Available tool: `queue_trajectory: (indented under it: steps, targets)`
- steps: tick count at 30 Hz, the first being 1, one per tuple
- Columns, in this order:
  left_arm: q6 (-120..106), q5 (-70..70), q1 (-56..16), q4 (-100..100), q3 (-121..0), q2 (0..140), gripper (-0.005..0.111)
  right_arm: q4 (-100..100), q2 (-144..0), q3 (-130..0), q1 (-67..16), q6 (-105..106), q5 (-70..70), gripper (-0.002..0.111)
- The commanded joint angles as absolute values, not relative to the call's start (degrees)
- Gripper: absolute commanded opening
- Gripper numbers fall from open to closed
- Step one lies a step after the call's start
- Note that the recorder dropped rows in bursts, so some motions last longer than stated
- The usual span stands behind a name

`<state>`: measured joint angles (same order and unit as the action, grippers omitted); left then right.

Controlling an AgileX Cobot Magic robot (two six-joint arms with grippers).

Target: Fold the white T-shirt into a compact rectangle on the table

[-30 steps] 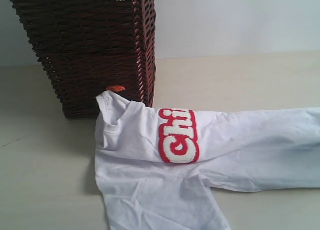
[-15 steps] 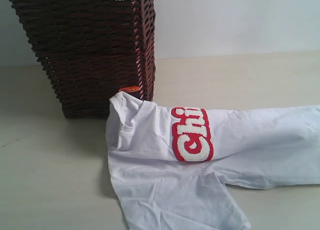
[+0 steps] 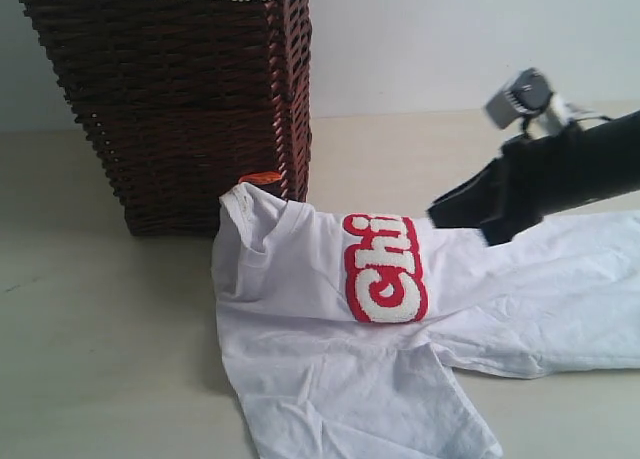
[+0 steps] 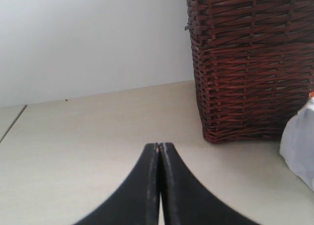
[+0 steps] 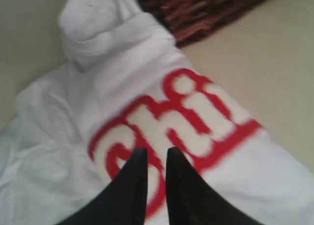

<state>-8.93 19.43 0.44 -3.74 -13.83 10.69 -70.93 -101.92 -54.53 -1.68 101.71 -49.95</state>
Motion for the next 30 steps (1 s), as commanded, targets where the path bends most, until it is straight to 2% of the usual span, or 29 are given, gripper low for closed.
queue_trajectory:
  steps: [1,7,12,19,30]
  targets:
    - [-8.81,19.07,0.66,-3.73,-13.52,10.45,0.000,-75.97,-106.50,-54.15,-11.81,100.49,-42.48,0.000]
    - [-8.81,19.07,0.66,-3.73,-13.52,10.45,0.000,-76.37,-113.00,-54.15,-19.62,91.73,-39.11,0.000]
    - [-8.81,19.07,0.66,-3.73,-13.52,10.45,0.000,-74.49,-116.17,-54.15,-22.62,86.42,-37.34,0.000]
    - [-8.81,19.07,0.66,-3.73,-13.52,10.45,0.000,-61.53,-118.75,-54.15,-24.28,74.12,-38.31,0.000]
    - [-8.81,19.07,0.66,-3.73,-13.52,10.45,0.000,-54.89,-113.66,-54.15,-24.28,71.25,-46.59,0.000]
